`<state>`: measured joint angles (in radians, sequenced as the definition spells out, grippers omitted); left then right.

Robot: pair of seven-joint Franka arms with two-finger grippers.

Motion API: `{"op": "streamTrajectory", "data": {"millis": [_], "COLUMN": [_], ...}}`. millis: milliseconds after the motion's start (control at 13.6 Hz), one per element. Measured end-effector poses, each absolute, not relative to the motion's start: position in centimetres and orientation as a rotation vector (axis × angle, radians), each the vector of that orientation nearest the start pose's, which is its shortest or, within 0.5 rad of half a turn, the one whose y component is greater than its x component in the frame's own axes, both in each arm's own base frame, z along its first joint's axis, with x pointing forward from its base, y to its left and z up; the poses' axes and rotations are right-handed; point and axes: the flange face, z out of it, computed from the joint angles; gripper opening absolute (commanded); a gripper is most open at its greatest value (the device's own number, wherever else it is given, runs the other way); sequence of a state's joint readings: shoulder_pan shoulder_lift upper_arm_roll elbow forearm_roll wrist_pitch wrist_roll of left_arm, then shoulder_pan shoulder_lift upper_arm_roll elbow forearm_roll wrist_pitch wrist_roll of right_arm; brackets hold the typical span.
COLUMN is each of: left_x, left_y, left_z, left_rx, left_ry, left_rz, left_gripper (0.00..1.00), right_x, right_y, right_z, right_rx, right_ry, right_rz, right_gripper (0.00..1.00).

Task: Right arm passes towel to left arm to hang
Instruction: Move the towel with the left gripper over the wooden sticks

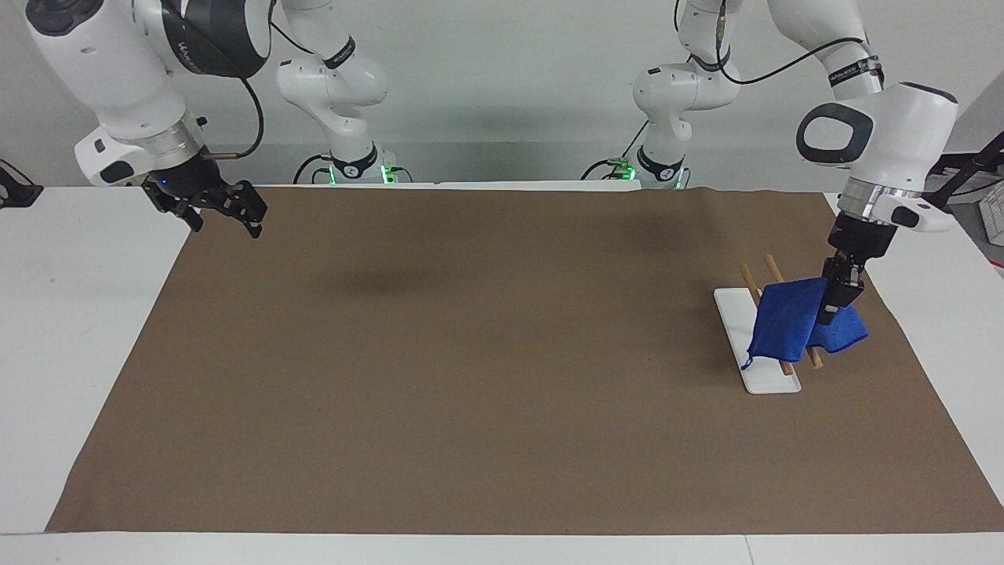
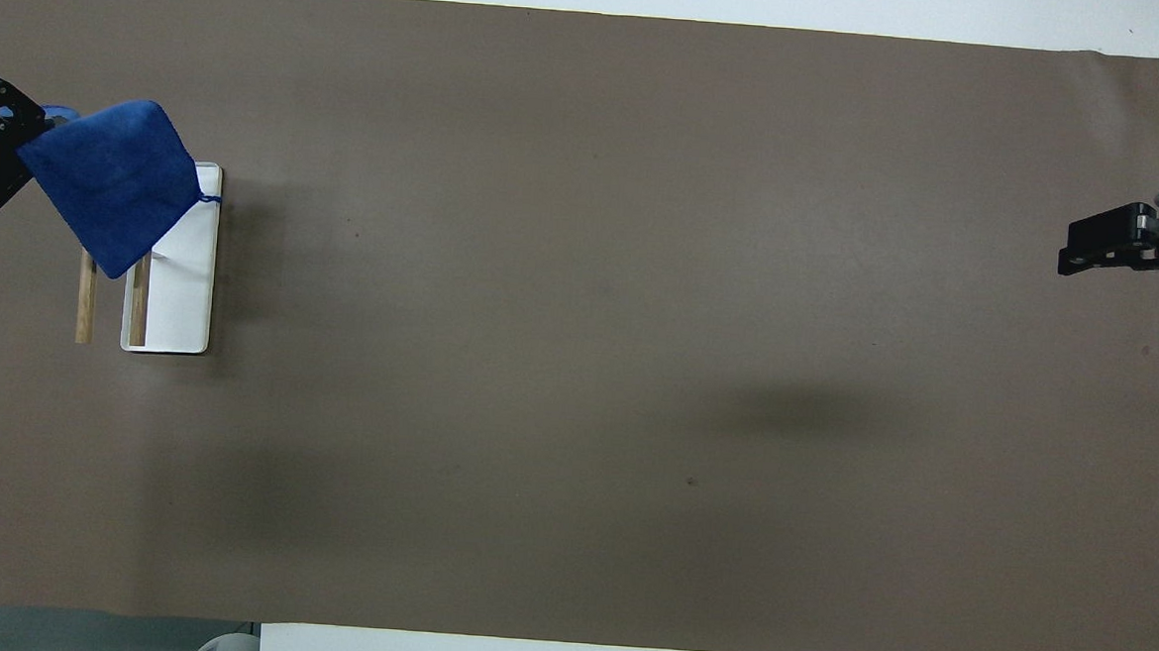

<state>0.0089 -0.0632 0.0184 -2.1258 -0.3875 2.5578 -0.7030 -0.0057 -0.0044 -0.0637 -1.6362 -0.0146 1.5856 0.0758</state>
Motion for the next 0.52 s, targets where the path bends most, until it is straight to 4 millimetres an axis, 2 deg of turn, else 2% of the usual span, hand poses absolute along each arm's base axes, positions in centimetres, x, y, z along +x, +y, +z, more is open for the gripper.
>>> {"op": "streamTrajectory", "data": {"millis": [147,369,516], "left_x": [56.7,56.4,56.4], "left_y": [3.1,6.2,6.8], "left_z": [49.2,49.2,49.2], "left_rx": [-3.062,-3.02,-3.019], "left_ry": [-1.712,-1.746,-1.732], "left_rz": [-0.664,-0.691,-0.7], "left_gripper": [0.01,0.01,0.01], "right_x": [55.1,55.1,55.1], "right_y": [-4.0,-4.0,-4.0], "right_z": [59.7,59.7,59.7], "right_rx": [-3.147,-3.147,-3.146], "right_ry": [0.228,0.228,0.228], "right_rz": [0.073,0.073,0.073], "right_gripper": [1.0,1.0,1.0]}}
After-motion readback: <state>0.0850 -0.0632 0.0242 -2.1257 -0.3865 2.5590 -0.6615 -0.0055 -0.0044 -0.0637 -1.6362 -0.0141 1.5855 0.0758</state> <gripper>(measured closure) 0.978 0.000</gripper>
